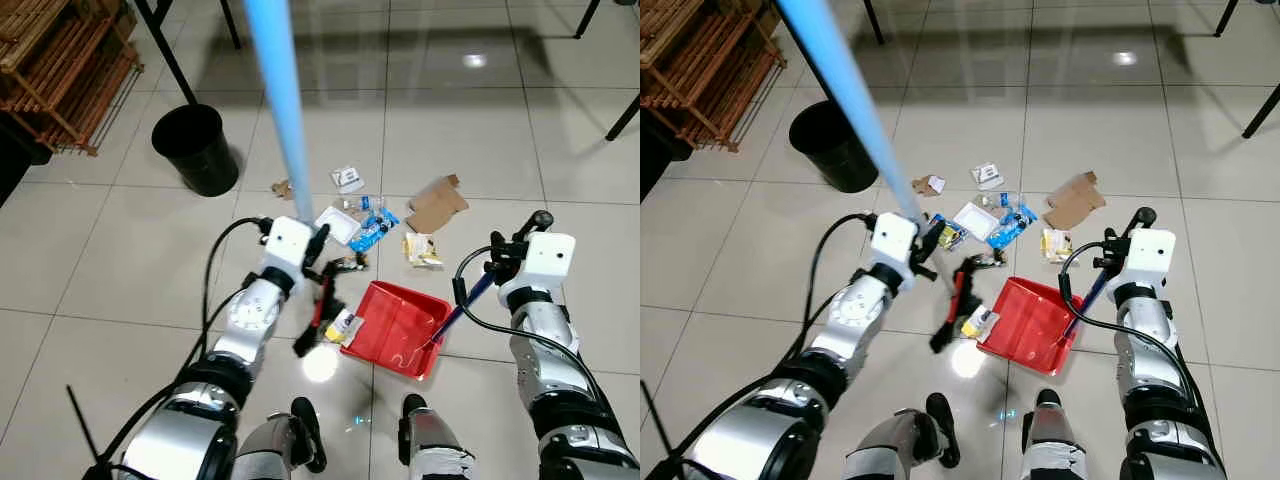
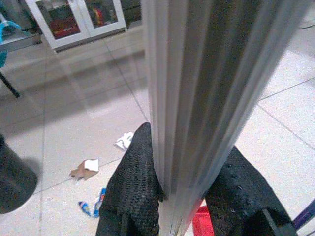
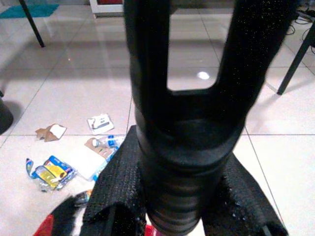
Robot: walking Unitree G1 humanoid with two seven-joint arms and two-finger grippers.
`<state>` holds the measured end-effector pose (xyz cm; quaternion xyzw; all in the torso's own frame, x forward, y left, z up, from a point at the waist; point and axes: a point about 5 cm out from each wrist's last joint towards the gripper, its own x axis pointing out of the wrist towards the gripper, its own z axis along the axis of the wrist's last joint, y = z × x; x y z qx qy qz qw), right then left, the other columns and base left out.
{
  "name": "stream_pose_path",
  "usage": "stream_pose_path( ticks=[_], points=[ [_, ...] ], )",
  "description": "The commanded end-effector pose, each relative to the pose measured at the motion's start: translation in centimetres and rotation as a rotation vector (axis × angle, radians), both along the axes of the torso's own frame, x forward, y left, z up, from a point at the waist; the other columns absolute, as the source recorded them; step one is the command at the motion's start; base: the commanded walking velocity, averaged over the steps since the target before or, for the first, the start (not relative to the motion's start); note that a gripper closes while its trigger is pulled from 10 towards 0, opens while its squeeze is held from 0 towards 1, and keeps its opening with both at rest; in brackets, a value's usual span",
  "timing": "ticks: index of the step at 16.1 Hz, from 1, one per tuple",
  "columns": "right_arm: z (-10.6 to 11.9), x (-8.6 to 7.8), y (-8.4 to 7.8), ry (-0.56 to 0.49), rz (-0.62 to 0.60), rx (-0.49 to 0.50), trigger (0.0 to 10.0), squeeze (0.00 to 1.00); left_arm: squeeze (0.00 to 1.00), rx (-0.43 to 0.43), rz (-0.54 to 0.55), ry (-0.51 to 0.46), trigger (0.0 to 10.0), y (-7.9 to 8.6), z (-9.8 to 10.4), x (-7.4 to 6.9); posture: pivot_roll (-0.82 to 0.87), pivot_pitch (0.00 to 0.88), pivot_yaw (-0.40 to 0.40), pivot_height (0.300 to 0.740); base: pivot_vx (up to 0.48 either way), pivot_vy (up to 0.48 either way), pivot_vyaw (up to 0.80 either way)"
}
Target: Sweep floor
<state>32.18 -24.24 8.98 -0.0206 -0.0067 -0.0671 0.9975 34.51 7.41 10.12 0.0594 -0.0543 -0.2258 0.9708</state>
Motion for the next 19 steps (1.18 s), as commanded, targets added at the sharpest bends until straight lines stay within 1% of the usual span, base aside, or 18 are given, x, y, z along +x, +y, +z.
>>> stream_pose_path(
  ticks=[1,2,4,8,11,15,16,17,19],
  points=[
    [-1.8,-0.9,0.4,0.075,0.010,0.048,10.0,0.00,0.00,-0.018,-0.020,0.021,10.0,-1.1,-0.3,-0.3,-0.27,0.322,0.189,0.740,0.000,0.000,0.00],
    [-1.8,-1.0,0.3,0.075,0.008,0.045,10.0,0.00,0.00,-0.022,-0.023,0.019,10.0,-1.4,-0.2,-0.3,-0.27,0.322,0.189,0.740,0.000,0.000,0.00],
    [-1.8,-1.2,-0.1,0.076,0.002,0.039,10.0,0.00,0.00,-0.046,-0.042,0.013,10.0,-2.9,0.5,-0.1,-0.29,0.328,0.187,0.740,0.000,0.000,0.00],
    [-1.7,-1.5,-0.5,0.082,-0.004,0.030,10.0,0.00,0.00,-0.087,-0.056,0.007,10.0,-4.9,1.6,0.1,-0.30,0.335,0.184,0.740,0.000,0.000,0.00],
    [-1.7,-1.6,-0.5,0.086,-0.006,0.029,10.0,0.00,0.00,-0.111,-0.051,0.014,10.0,-5.5,1.8,0.0,-0.30,0.336,0.184,0.740,0.000,0.000,0.00],
    [-1.7,-1.6,-0.6,0.094,-0.007,0.033,10.0,0.00,0.00,-0.172,-0.084,0.008,10.0,-7.7,2.6,-0.5,-0.30,0.333,0.186,0.740,0.000,0.000,0.00],
    [-1.7,-1.7,-0.5,0.095,-0.007,0.033,10.0,0.00,0.00,-0.180,-0.087,0.007,10.0,-8.0,2.7,-0.5,-0.30,0.332,0.188,0.740,0.000,0.000,0.00],
    [-1.9,-1.7,-0.5,0.100,-0.008,0.036,10.0,0.00,0.00,-0.212,-0.109,-0.002,10.0,-9.2,3.5,-0.7,-0.30,0.331,0.188,0.740,0.000,0.000,0.00],
    [-2.0,-1.8,-0.4,0.104,-0.008,0.039,10.0,0.00,0.00,-0.245,-0.159,-0.027,10.0,-11.0,4.9,-1.0,-0.30,0.331,0.188,0.740,0.000,0.000,0.00]
  ],
)
